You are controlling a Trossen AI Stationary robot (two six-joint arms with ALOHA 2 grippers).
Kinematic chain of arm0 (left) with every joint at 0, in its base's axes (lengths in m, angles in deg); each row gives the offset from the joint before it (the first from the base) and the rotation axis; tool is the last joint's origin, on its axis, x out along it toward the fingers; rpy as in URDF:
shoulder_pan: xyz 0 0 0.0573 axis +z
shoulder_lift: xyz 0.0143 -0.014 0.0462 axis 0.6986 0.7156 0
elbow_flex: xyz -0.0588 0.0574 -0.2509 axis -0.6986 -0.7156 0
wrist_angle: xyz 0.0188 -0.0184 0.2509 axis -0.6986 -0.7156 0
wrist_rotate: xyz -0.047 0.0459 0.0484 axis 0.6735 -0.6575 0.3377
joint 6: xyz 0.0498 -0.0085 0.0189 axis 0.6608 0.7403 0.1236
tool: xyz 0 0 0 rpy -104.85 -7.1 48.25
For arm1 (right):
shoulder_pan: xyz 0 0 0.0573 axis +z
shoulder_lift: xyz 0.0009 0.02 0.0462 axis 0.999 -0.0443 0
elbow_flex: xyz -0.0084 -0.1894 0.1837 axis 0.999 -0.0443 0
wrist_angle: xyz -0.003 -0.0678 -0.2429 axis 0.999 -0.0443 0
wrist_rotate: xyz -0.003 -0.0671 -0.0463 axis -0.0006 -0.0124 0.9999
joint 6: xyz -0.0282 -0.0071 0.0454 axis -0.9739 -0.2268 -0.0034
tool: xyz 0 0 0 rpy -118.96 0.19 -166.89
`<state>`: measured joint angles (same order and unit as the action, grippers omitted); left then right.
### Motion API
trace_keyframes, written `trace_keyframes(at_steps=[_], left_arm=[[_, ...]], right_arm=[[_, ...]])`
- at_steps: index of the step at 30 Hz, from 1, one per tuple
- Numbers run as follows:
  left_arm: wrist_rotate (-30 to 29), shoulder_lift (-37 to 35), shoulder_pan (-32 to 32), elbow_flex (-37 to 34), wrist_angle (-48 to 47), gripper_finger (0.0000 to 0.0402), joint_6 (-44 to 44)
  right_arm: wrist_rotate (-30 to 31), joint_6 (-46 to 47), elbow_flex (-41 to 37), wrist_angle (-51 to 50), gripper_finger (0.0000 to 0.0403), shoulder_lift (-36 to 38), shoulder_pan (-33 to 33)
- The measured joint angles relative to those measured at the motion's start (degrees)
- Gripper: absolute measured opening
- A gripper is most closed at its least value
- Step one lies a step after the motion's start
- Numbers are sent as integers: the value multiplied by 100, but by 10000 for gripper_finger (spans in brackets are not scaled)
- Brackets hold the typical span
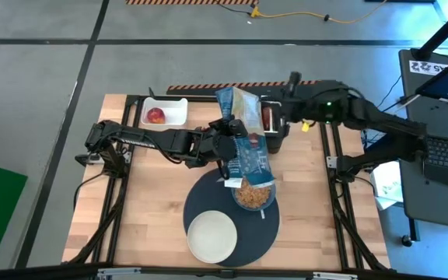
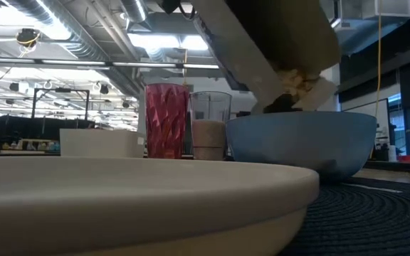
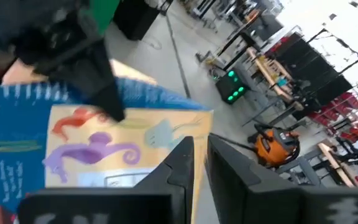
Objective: Arrange a breakfast setting
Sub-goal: Pour the cereal from the cereal box into the blue bowl
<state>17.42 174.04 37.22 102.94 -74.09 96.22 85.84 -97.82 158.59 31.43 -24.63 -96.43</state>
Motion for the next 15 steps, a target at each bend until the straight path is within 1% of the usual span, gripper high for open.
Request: trace_keyframes(at_steps=[3,6,10,12,15], left_arm=[[3,0,23,0,-3,40,-2],[-6,0,36,0,6,39,-2],[-11,0,63,0,-5,39,-2],[22,0,66,-1,-3,39,6],[61,2,81,-2,43,39,47]], right_arm=[[54,-9,-67,28,50,22,0],[-17,21,-434,92,50,-160,0],[-663,383,-1113,545,50,-626,0],[-772,433,-1166,534,50,-802,-4],[-741,432,-928,-15,50,-845,-4]])
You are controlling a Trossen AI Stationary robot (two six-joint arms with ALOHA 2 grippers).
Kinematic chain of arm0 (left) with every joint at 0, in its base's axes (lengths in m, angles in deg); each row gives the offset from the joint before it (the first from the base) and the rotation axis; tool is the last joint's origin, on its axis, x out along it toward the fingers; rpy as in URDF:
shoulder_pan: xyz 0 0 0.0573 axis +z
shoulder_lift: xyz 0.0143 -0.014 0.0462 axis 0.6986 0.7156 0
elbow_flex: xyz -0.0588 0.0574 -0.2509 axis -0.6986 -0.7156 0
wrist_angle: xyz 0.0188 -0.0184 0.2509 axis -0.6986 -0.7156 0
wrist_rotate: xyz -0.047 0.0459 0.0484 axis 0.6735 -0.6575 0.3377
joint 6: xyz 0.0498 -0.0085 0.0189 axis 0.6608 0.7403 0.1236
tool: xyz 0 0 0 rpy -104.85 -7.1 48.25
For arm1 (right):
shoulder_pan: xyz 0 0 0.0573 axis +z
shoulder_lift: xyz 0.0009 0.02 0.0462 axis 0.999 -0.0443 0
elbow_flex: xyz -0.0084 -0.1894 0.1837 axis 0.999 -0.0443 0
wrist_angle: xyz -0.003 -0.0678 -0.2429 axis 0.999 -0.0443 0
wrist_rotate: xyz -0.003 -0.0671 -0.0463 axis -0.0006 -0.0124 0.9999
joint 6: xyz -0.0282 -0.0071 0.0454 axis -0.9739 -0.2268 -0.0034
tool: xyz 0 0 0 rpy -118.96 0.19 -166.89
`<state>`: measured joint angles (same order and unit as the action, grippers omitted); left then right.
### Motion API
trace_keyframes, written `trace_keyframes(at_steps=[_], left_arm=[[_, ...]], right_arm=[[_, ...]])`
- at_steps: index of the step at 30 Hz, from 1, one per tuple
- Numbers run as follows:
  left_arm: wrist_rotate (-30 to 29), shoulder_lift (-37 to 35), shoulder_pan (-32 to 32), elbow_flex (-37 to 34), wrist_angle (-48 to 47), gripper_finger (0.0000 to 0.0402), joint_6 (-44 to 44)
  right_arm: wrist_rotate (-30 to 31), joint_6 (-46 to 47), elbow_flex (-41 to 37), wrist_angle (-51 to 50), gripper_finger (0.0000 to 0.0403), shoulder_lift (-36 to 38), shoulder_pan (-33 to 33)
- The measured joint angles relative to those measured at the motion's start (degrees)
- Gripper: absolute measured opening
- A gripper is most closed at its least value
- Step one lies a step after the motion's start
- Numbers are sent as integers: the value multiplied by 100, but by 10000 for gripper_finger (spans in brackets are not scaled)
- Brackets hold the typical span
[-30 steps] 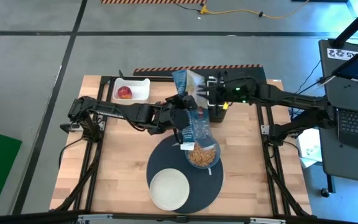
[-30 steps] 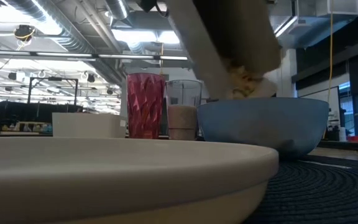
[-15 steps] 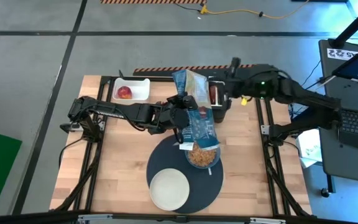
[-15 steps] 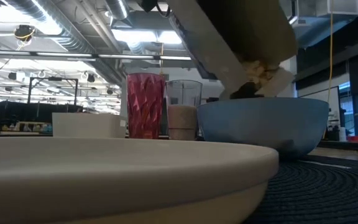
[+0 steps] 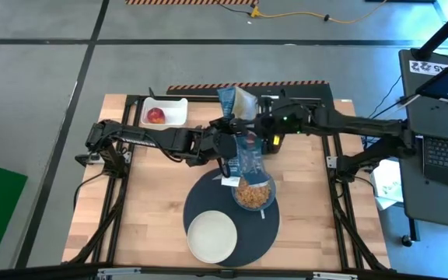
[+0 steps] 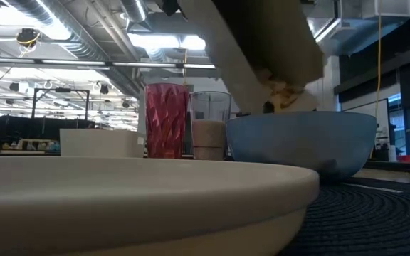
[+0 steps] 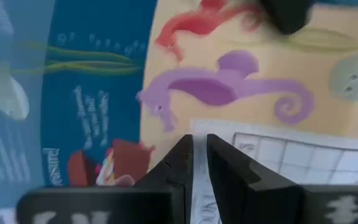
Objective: Arrange a breakfast setting
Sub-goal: Pour the cereal from the cereal box into the blue bowl
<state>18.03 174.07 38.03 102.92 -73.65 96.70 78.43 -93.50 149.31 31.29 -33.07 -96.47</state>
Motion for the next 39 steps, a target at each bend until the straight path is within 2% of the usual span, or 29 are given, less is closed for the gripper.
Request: trace_keyframes(at_steps=[8,13,18,21,26,29,34,39], left_arm=[[51,0,2,2,172,38,198],[94,0,28,2,201,38,213],[82,-2,28,2,194,38,221],[98,-2,28,2,170,38,235],[108,-2,28,2,273,38,211],[109,-2,28,2,327,38,240],[154,3,42,0,289,39,266],[62,-15,44,13,417,39,234]], right_arm=[[362,0,898,-77,50,489,7],[642,-44,694,-78,50,451,-1],[346,-10,153,-180,50,84,0],[325,1,326,-290,50,160,0],[693,5,773,-198,50,525,0],[770,12,598,-75,50,473,0],[659,-83,180,-101,50,-11,-122],[548,104,744,-290,50,255,-88]])
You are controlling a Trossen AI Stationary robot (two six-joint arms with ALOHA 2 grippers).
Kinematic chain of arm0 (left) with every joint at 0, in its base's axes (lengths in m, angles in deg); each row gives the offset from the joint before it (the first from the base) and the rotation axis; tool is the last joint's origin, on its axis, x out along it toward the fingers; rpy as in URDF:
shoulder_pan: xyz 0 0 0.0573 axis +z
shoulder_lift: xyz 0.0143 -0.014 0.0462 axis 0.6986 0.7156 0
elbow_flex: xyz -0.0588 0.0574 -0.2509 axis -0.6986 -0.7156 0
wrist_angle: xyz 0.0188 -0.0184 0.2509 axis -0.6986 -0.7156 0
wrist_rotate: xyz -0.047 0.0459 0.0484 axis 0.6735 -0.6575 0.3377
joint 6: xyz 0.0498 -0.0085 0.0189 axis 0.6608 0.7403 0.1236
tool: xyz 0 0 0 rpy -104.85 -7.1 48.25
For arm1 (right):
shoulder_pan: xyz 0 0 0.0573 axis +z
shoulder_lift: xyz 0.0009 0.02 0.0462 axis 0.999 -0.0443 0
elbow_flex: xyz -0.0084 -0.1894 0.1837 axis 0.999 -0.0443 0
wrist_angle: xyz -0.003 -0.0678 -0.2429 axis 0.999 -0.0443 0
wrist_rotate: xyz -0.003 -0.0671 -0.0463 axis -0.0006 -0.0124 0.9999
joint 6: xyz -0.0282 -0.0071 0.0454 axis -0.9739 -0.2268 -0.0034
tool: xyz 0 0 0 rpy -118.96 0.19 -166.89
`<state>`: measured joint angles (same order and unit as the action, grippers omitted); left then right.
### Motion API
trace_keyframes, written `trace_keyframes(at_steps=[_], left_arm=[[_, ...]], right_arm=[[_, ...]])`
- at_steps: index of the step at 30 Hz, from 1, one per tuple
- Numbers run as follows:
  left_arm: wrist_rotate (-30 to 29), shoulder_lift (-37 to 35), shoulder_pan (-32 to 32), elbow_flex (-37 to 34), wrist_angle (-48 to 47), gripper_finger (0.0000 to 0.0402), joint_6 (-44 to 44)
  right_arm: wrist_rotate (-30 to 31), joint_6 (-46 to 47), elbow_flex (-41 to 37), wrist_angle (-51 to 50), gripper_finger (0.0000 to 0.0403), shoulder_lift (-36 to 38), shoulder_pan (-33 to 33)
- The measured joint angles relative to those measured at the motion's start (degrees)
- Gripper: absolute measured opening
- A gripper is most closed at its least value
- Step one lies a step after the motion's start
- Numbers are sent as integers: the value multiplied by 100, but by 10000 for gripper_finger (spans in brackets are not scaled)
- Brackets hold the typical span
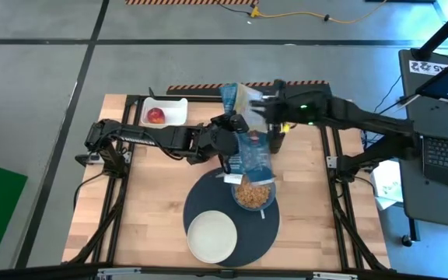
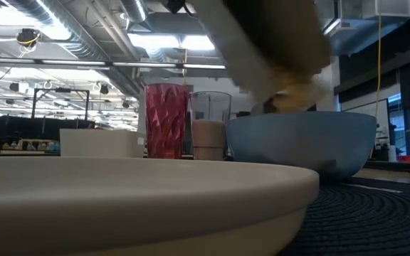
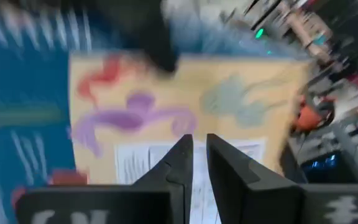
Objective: Arrange a breakfast setting
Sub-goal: Pour the cereal from the cereal box into the blue bowl
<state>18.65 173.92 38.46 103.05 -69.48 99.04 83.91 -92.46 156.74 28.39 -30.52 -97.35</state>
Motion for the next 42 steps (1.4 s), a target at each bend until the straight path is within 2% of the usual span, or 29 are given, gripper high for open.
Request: trace_keyframes(at_steps=[5,16,24,30,35,42], left_arm=[[82,2,-2,0,100,39,33],[125,4,87,-2,103,39,148],[192,6,150,-2,103,39,154],[215,6,204,-4,105,39,154],[407,12,234,-13,106,39,177],[360,15,262,-15,199,39,198]], right_arm=[[128,28,32,171,50,86,147],[31,242,-13,-603,50,140,206],[-69,695,-1194,50,50,113,516],[-43,926,-991,217,50,339,577],[-174,797,-1149,30,50,78,627],[229,951,-1123,231,50,328,698]])
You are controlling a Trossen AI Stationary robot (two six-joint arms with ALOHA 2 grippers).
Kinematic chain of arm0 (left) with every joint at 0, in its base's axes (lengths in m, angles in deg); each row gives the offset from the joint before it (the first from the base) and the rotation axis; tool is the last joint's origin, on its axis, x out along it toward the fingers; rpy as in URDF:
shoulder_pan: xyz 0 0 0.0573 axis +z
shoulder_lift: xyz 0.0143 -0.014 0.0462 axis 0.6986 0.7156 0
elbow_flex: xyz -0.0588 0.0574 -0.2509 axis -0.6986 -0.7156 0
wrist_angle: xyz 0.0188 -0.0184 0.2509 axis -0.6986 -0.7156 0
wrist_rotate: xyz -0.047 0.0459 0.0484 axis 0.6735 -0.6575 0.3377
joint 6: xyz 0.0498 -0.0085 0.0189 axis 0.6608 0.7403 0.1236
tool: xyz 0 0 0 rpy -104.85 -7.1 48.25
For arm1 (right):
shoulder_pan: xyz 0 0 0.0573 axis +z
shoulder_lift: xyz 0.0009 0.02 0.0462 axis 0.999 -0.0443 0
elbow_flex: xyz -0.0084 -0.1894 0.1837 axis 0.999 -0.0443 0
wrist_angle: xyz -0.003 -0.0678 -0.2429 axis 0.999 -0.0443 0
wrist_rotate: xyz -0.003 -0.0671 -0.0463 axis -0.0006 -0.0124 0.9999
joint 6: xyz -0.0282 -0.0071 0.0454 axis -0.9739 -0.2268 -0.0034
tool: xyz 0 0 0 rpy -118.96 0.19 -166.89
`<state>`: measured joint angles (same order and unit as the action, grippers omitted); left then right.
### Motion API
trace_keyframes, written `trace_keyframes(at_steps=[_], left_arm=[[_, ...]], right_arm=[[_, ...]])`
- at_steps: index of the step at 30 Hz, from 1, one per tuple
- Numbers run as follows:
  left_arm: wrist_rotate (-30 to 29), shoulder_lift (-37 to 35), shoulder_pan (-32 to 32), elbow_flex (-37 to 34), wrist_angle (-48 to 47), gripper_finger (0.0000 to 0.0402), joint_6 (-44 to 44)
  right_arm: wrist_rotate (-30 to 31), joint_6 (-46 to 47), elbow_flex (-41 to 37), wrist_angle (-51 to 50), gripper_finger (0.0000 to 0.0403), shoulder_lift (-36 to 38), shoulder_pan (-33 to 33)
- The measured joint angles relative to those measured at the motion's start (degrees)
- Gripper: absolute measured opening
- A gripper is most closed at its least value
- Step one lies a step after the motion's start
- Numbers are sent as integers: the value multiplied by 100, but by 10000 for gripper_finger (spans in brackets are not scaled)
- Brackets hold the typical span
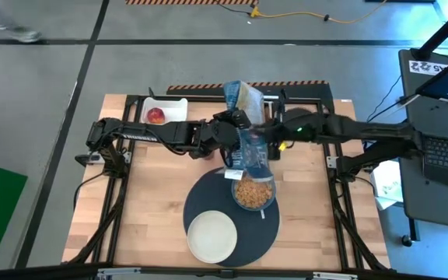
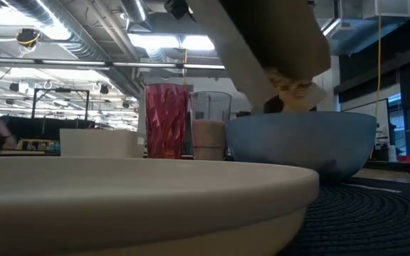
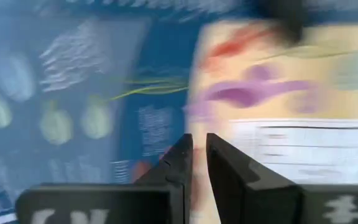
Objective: Arrange a breakfast setting
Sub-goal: Pour the cereal from the cereal box into the blue bowl
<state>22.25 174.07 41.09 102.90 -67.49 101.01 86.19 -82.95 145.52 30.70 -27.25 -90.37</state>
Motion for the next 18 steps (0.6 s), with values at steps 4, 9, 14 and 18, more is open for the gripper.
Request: trace_keyframes(at_steps=[4,9,14,18], left_arm=[[29,1,0,0,29,39,85],[22,2,0,0,91,39,69],[37,2,-2,0,76,39,112],[4,2,0,0,128,39,98]], right_arm=[[-414,-20,-98,-221,50,-288,-48],[-181,44,27,-85,50,-167,-41],[-472,150,-8,-131,50,-389,-48],[-261,146,167,-253,50,-313,-48]])
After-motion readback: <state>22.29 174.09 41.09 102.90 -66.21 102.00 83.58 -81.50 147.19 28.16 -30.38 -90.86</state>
